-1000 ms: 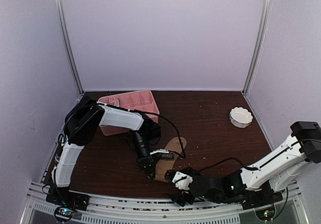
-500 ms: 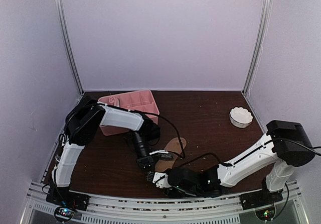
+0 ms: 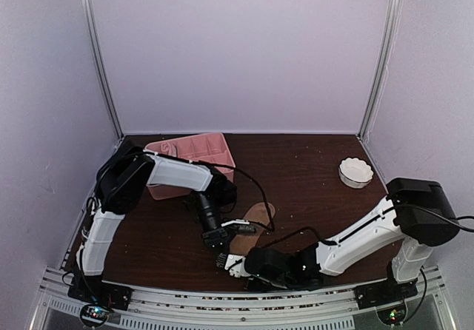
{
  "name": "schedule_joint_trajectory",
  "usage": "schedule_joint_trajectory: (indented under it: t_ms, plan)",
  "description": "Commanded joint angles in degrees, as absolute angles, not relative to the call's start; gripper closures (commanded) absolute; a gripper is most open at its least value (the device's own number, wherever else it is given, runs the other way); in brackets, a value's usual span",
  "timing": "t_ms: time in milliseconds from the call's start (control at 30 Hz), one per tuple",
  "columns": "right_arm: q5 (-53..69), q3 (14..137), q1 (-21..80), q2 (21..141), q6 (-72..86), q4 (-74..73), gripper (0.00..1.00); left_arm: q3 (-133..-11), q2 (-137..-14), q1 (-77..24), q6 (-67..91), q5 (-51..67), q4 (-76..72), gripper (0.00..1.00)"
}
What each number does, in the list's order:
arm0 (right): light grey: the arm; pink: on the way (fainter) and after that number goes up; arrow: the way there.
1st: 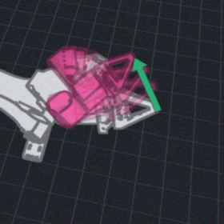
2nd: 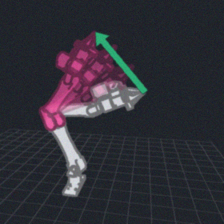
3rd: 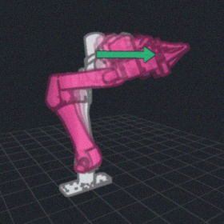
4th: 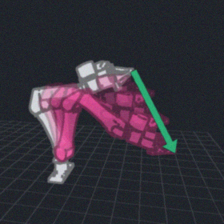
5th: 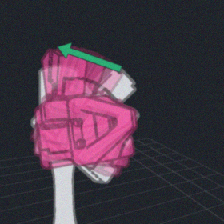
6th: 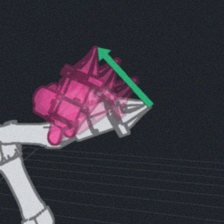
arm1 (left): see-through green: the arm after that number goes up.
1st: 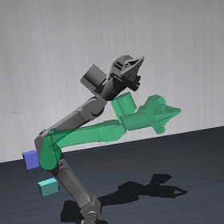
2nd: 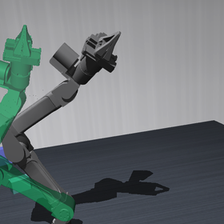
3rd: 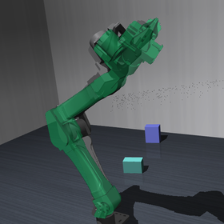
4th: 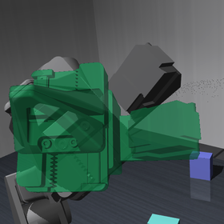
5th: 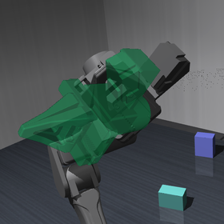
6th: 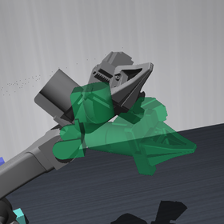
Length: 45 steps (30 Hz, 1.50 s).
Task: Roll the socks
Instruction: Roll the sock at the center of the board.
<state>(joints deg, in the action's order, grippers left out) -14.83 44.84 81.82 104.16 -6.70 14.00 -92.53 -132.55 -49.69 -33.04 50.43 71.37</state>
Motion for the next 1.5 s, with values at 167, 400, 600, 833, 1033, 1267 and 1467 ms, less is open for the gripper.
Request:
schedule_joint_trajectory:
  t_ms: [167,400,600,833,1033,1267,1467]
  plan:
    - [0.91,35.48,76.52,103.67,13.12,19.0,0.96,-79.09,-114.52,-46.5,-34.03,44.34,55.4,0.49]
    - [8.87,29.06,73.15,103.97,21.27,26.61,0.96,-66.59,-101.56,-46.53,-36.44,41.76,41.19,0.48]
    - [15.49,27.12,68.86,106.15,27.05,28.8,0.96,-60.83,-96.56,-50.18,-42.52,36.79,35.36,0.49]
    - [22.04,27.38,64.7,110.16,31.88,28.65,0.97,-59.93,-97.45,-56.94,-46.98,25.54,27.43,0.51]
    - [25.66,27.61,62.48,111.66,32.73,27.32,0.97,-59.33,-99.97,-60.12,-51.4,18.6,23.65,0.53]
    - [27.42,27.87,61.4,111.51,33.57,27.69,0.97,-58.75,-103.37,-60.29,-53.23,15.51,20.01,0.58]
    - [28.54,29.05,60.75,112.1,33.9,27.25,0.97,-59.19,-105.46,-60.3,-53.62,14.12,19.35,0.63]
